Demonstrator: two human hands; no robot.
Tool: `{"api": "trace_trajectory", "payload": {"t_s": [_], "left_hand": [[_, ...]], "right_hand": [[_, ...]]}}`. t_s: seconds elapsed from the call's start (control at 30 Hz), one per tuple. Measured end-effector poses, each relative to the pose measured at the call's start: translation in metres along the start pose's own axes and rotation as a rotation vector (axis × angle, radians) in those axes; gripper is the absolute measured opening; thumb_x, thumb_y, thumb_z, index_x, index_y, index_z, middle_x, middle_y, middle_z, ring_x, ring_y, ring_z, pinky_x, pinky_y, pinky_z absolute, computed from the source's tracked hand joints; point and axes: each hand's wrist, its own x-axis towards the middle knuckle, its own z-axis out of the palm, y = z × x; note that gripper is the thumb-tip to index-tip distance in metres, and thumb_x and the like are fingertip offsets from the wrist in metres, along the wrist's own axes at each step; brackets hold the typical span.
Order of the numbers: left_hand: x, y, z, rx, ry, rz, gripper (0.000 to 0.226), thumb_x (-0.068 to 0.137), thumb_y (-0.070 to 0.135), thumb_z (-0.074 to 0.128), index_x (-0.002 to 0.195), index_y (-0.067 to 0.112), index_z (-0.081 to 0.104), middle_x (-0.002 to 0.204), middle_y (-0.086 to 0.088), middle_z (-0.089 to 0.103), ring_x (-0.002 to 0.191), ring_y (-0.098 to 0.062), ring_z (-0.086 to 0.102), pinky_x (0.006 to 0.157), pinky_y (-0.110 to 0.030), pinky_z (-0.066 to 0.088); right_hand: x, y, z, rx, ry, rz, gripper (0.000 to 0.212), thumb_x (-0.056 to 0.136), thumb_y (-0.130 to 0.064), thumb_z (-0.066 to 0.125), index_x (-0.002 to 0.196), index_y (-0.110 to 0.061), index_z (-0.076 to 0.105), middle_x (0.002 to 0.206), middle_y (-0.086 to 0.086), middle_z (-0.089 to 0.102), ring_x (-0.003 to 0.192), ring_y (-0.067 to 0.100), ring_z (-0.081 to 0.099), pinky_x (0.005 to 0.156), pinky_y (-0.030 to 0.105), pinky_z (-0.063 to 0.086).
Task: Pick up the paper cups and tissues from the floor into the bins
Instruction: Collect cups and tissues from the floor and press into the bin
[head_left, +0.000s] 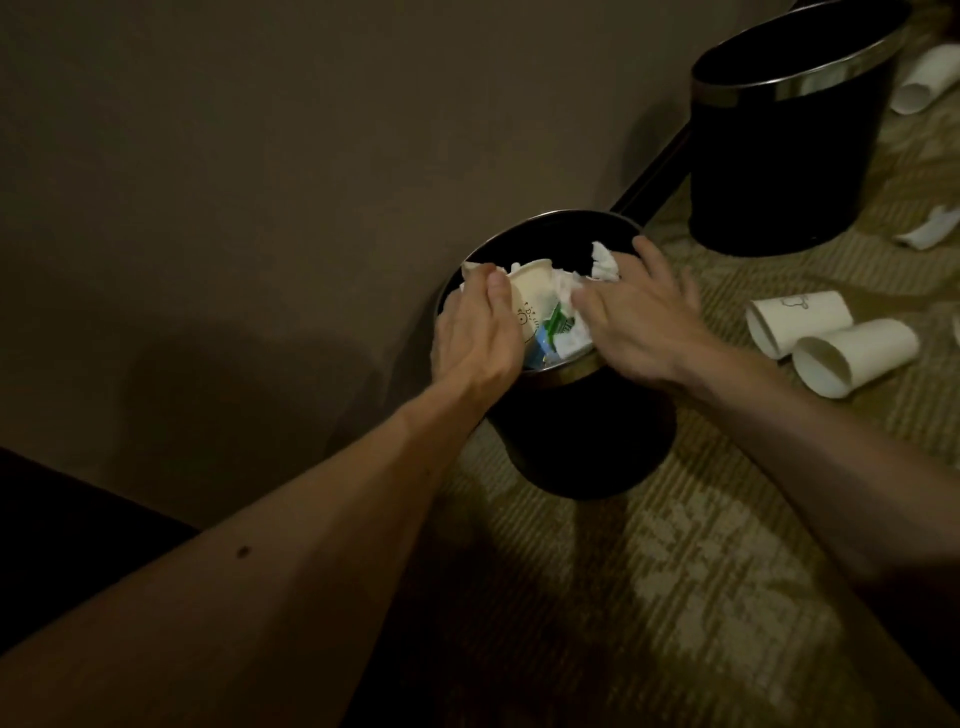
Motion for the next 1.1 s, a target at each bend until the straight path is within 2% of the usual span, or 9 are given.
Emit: {"api": "trace_trajectory", "payload": {"t_s": [0.2, 0.33, 0.4, 0.47, 0.53, 0.63, 0.8, 0.93, 1.1], "left_hand": [[-0.01, -0.01, -0.014, 0.078, -0.17, -0.179, 0.053, 0.104, 0.052, 0.012, 0.156, 0.039, 0.013, 0.166, -0.008, 0.0, 0.151, -0.031, -0.006, 0.119, -0.054, 0.001], [-0.028, -0.005, -0.016, -0.034, -0.033, -0.124, 0.051, 0.104, 0.053, 0.019, 0.153, 0.042, 0.02, 0.164, -0.008, 0.011, 0.15, -0.031, 0.013, 0.119, -0.052, 0.016], [-0.036, 0.01, -0.017, -0.058, 0.188, -0.028, 0.035, 0.101, 0.052, 0.032, 0.123, 0.034, 0.052, 0.13, -0.004, 0.049, 0.12, -0.021, 0.05, 0.097, -0.042, 0.043], [-0.044, 0.027, -0.019, -0.055, 0.284, 0.147, 0.024, 0.097, 0.043, 0.045, 0.08, 0.027, 0.052, 0.083, 0.005, 0.055, 0.075, -0.002, 0.054, 0.068, -0.031, 0.042], [-0.053, 0.046, -0.021, -0.052, 0.142, 0.293, 0.032, 0.092, 0.032, 0.052, 0.062, 0.021, 0.05, 0.059, 0.006, 0.05, 0.052, -0.003, 0.046, 0.055, -0.03, 0.037], [-0.084, 0.099, -0.025, 0.031, -0.213, 0.492, 0.033, 0.092, 0.032, 0.056, 0.063, 0.017, 0.057, 0.058, 0.004, 0.055, 0.052, -0.007, 0.049, 0.054, -0.031, 0.041], [-0.18, 0.207, 0.0, 0.353, -0.624, 0.958, 0.034, 0.083, 0.057, 0.044, 0.069, 0.028, 0.053, 0.061, 0.01, 0.052, 0.06, -0.004, 0.049, 0.054, -0.029, 0.039], [-0.294, 0.265, 0.066, 0.396, -0.925, 1.167, 0.038, 0.088, 0.045, 0.055, 0.063, 0.016, 0.05, 0.057, 0.0, 0.053, 0.058, -0.013, 0.052, 0.056, -0.035, 0.043], [-0.452, 0.299, 0.158, 0.335, -1.234, 1.358, 0.031, 0.091, 0.047, 0.053, 0.071, 0.023, 0.049, 0.068, 0.007, 0.052, 0.063, -0.011, 0.05, 0.059, -0.03, 0.04]], "right_hand": [[-0.019, 0.006, -0.006, 0.401, 0.235, -0.037, 0.06, 0.095, -0.039, 0.059, 0.148, -0.034, 0.03, 0.145, 0.005, 0.045, 0.136, 0.024, 0.038, 0.104, 0.033, 0.034], [-0.033, 0.012, -0.02, 0.365, 0.197, -0.021, 0.062, 0.097, -0.044, 0.049, 0.152, -0.036, 0.024, 0.156, 0.005, 0.033, 0.142, 0.023, 0.031, 0.114, 0.039, 0.03], [-0.047, 0.015, -0.032, 0.278, 0.25, -0.016, 0.048, 0.095, -0.042, 0.049, 0.142, -0.033, 0.042, 0.144, 0.006, 0.041, 0.135, 0.025, 0.037, 0.106, 0.035, 0.033], [-0.067, 0.019, -0.049, 0.197, 0.29, -0.055, 0.024, 0.093, -0.037, 0.053, 0.111, -0.024, 0.058, 0.113, 0.004, 0.055, 0.111, 0.025, 0.051, 0.087, 0.033, 0.039], [-0.101, 0.024, -0.074, 0.164, 0.237, -0.06, 0.012, 0.088, -0.036, 0.058, 0.088, -0.024, 0.056, 0.086, -0.004, 0.06, 0.086, 0.021, 0.058, 0.074, 0.037, 0.046], [-0.189, 0.04, -0.109, 0.197, 0.167, -0.027, 0.023, 0.076, -0.049, 0.058, 0.082, -0.029, 0.051, 0.068, -0.01, 0.058, 0.065, 0.007, 0.054, 0.064, 0.039, 0.049], [-0.39, 0.094, -0.134, 0.227, 0.149, 0.275, 0.031, 0.072, -0.059, 0.052, 0.092, -0.036, 0.059, 0.07, -0.01, 0.057, 0.063, 0.01, 0.055, 0.062, 0.037, 0.049], [-0.537, 0.117, -0.138, 0.176, 0.168, 0.626, 0.018, 0.082, -0.046, 0.06, 0.084, -0.028, 0.064, 0.059, -0.007, 0.059, 0.057, 0.005, 0.055, 0.054, 0.021, 0.039], [-0.692, 0.114, -0.132, 0.201, 0.241, 0.998, 0.01, 0.085, -0.035, 0.064, 0.088, -0.025, 0.065, 0.066, -0.005, 0.061, 0.062, 0.007, 0.056, 0.06, 0.028, 0.046]]}}
